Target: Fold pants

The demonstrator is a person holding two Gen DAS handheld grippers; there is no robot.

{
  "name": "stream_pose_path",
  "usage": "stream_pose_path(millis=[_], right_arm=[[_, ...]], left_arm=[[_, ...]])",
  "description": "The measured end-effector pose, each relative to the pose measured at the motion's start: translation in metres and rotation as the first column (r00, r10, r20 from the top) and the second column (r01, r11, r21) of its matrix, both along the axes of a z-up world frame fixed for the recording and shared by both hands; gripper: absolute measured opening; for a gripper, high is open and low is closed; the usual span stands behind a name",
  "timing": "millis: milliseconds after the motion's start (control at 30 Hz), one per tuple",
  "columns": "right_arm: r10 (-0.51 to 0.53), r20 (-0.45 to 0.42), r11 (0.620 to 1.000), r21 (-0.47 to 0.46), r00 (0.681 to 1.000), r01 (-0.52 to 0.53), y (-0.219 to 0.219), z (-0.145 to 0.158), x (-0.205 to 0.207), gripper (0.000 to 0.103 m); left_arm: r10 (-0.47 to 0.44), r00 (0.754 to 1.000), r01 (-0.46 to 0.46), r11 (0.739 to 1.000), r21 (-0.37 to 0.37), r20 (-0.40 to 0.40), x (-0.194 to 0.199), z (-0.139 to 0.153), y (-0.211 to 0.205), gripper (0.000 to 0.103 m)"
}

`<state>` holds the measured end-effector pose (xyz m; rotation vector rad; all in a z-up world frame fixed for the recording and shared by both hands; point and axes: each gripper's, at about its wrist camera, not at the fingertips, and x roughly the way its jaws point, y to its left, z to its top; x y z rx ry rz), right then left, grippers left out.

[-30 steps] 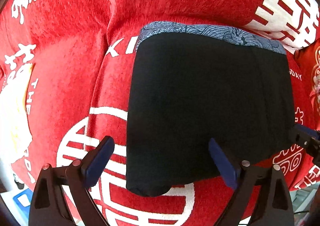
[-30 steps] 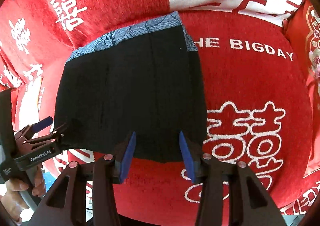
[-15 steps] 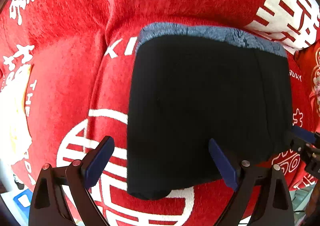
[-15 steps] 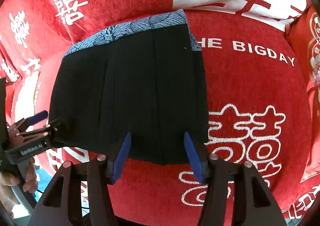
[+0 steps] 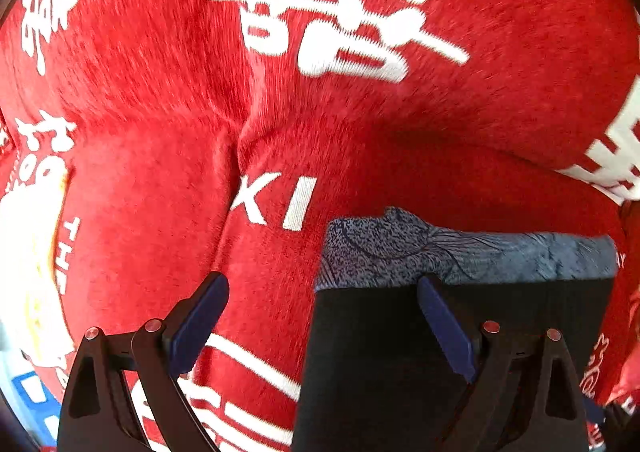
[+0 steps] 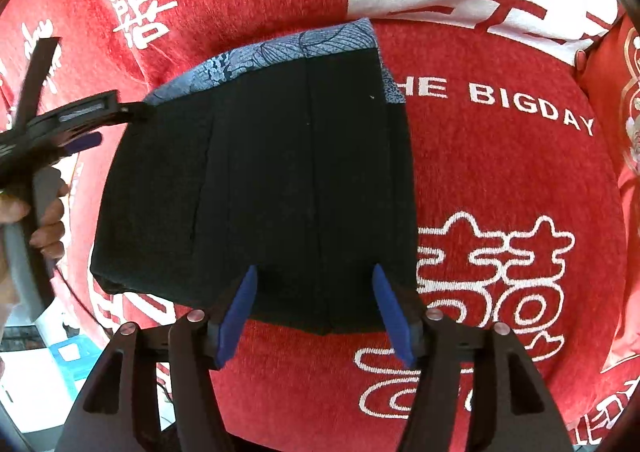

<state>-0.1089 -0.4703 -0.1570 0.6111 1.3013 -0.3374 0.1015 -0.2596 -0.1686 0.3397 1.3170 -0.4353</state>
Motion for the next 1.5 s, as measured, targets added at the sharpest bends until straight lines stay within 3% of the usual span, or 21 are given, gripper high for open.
stream_pose_path(millis=[67, 233, 567, 800, 1200, 1333, 1500], right_arm=[[-0.001, 0.003, 1.0, 0.003, 1.0, 0.001, -0.001, 0.0, 0.0, 0.064], [-0.007, 0.003, 1.0, 0.0, 1.0, 0.007, -0.003, -0.001, 0.0, 0.069], [-0.1, 0.009, 0.993, 0.071, 0.995, 0.099, -0.02, -0.005, -0.012, 0.07], [-0.116, 0.028, 0.986, 0.122, 0.993, 0.112, -0.028, -0.005, -0.031, 0.07], [-0.188, 0.061, 0.973, 0.148, 0.98, 0.177, -0.052, 0.001, -0.05, 0.071], [-0.263, 0.085, 0.949, 0.2, 0.961, 0.242, -0.074, 0.0, -0.056, 0.071], [-0.27, 0.087, 0.934, 0.267, 0.959, 0.238, -0.084, -0.01, -0.05, 0.073]], left_arm=[[-0.017, 0.999, 0.016, 1.0, 0.027, 0.033, -0.002, -0.008, -0.002, 0.103], [-0.082, 0.993, 0.077, 0.995, 0.064, 0.09, -0.011, -0.004, -0.01, 0.103], [-0.101, 0.995, 0.101, 0.994, 0.04, 0.009, -0.038, 0.017, 0.023, 0.103], [-0.078, 0.994, 0.081, 0.996, 0.026, -0.08, -0.056, 0.009, 0.043, 0.103], [-0.092, 0.992, 0.092, 0.996, -0.007, -0.091, -0.055, 0.017, 0.037, 0.103], [-0.088, 0.989, 0.087, 0.996, -0.018, -0.119, -0.051, 0.014, 0.035, 0.103], [-0.085, 0.987, 0.082, 0.996, -0.024, -0.138, -0.049, 0.009, 0.036, 0.103]])
